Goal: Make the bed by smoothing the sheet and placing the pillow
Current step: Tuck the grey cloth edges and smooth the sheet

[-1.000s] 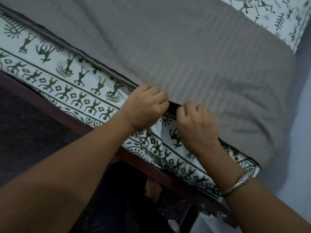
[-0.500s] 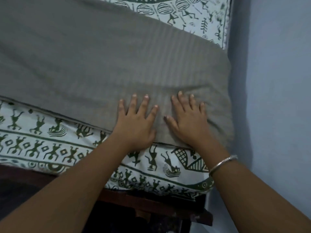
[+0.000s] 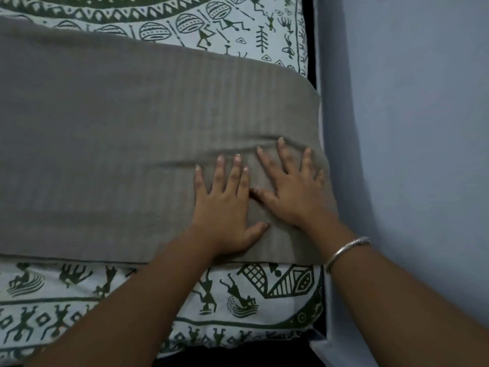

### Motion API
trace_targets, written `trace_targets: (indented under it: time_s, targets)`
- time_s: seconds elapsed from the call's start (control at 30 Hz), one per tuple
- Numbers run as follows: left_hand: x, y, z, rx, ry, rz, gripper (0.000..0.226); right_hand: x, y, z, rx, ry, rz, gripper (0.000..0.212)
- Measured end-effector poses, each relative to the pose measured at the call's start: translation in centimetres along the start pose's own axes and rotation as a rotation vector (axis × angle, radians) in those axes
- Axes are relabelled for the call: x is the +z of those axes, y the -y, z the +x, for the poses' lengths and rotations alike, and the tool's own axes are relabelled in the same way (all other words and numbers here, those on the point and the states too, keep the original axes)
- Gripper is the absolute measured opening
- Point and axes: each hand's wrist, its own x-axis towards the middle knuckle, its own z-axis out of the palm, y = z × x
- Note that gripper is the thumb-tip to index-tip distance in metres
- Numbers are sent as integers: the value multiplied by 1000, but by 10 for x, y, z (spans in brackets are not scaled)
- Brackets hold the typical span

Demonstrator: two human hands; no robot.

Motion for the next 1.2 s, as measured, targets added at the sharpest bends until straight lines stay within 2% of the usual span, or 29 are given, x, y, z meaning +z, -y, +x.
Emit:
trace_targets:
  time_s: [0.1, 0.13, 0.23, 0.3, 0.4, 0.53, 0.57, 0.63, 0.7, 0.77, 0.8, 0.87, 0.97, 1.03, 1.07, 1.13, 1.2]
  targets:
    - [4, -16, -6, 170, -45, -38, 91, -9, -21, 12, 214, 9, 191, 69]
    - [5, -18, -6, 222, -54, -47, 87, -11, -24, 15, 248, 23, 175, 70]
    - [6, -17, 0, 296, -116, -44, 84, -17, -16, 19, 102, -102, -12, 71]
    - [5, -13, 3, 215, -146, -58, 84, -16, -10, 23, -15, -137, 50, 66]
    - [5, -14, 4, 67, -100, -64, 90, -9, -13, 26, 19, -67, 180, 63]
    - [-4, -4, 13, 172, -130, -32, 81, -15, -7, 31, 95, -49, 55, 62]
    - [-8, 1, 20, 170, -165, -25, 76, -20, -3, 35, 136, -49, 8, 63]
    - [-20, 15, 40, 57, -204, -28, 71, -31, 8, 44, 184, -101, -59, 66]
    - [-28, 25, 61, -34, -166, -28, 78, -37, 16, 55, 71, -163, -68, 64]
    - [-26, 33, 76, -11, -91, 15, 86, -35, 17, 68, -78, -111, -43, 60]
    - [-23, 36, 80, 26, -74, 45, 89, -33, 14, 72, -96, -72, -35, 58]
    - [-21, 43, 84, 134, -74, 112, 96, -29, 6, 80, -18, -30, -28, 58]
    - [-24, 58, 89, 333, -99, 159, 99, -37, 1, 94, 248, -9, 50, 59]
    - [-31, 67, 99, 303, -111, 97, 95, -48, 9, 106, 370, -46, 26, 62]
    - [-34, 72, 105, 223, -113, 40, 94, -51, 16, 112, 345, -97, -21, 65]
    - [-37, 83, 116, 79, -122, -16, 93, -51, 30, 122, 121, -159, -93, 67]
    - [-40, 97, 121, 116, -128, 49, 92, -45, 36, 129, -41, -96, -113, 64]
